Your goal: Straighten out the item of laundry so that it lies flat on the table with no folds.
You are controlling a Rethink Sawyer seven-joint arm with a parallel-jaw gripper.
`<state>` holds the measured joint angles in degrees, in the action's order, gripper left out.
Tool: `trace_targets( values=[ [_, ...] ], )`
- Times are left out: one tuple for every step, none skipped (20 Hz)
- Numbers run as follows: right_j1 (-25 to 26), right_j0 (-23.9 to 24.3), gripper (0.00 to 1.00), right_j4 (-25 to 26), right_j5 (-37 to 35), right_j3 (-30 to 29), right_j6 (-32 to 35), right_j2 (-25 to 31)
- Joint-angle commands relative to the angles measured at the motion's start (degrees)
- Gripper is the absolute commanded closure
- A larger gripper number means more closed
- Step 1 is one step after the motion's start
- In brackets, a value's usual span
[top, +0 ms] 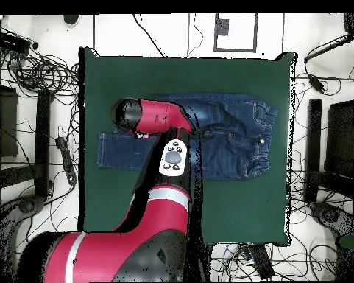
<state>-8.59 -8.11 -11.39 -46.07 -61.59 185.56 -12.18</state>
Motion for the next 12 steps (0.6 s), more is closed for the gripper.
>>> trace_targets(
  values=[
    [4.3,-3.1,1.0,-3.9,3.9,-3.7,14.9,1.1],
    [4.7,-3.3,1.0,-4.3,3.7,-3.2,15.4,0.8],
    [5.3,-3.7,1.0,-4.9,3.2,-2.3,16.3,0.6],
    [5.8,-3.9,1.0,-5.6,3.8,-1.7,17.2,0.5],
    [6.3,-4.1,1.0,-6.3,4.3,-1.1,18.2,0.3],
    [6.7,-4.3,1.0,-7.0,5.0,-0.8,18.9,0.3],
    [7.3,-4.5,1.0,-8.3,6.0,-0.1,20.3,0.2],
    [7.3,-4.5,1.0,-9.3,6.4,0.0,20.6,0.2],
    [6.8,-4.1,1.0,-10.2,5.1,0.1,20.3,0.2],
    [6.5,-4.1,1.0,-10.2,2.5,0.7,19.7,-0.6],
    [6.2,-4.0,1.0,-10.2,-0.1,1.4,19.2,-1.3],
    [6.1,-4.0,1.0,-10.4,-0.7,1.8,19.1,-1.9]
  ],
)
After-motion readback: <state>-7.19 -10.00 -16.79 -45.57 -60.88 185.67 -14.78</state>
